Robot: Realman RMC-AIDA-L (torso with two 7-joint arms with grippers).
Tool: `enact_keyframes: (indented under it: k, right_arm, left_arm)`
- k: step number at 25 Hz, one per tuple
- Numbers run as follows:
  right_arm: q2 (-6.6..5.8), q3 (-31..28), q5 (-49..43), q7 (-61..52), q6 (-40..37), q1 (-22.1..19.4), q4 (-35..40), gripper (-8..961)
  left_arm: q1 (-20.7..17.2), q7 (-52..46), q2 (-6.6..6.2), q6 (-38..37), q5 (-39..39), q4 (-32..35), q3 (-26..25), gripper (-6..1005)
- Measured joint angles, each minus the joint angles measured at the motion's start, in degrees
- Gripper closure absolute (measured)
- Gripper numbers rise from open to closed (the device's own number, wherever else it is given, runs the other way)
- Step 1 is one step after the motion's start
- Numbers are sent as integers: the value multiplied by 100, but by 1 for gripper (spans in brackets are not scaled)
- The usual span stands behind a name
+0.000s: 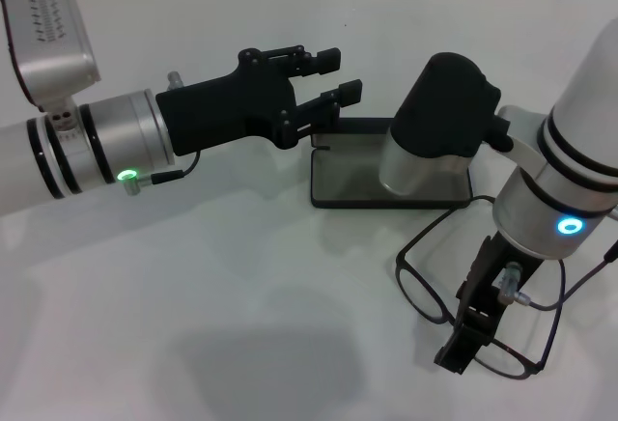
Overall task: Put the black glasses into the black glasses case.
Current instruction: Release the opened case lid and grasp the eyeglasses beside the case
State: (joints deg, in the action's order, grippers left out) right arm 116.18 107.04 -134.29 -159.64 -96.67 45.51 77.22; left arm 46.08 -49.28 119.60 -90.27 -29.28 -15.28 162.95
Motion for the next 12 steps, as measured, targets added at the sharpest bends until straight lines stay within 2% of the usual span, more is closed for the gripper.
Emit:
enact_keyframes:
  k: [12]
  right_arm:
    - [1,208,-294,-16,254,-141,-4,117]
  left_arm:
    - [49,15,-9,22,4,100,0,542]
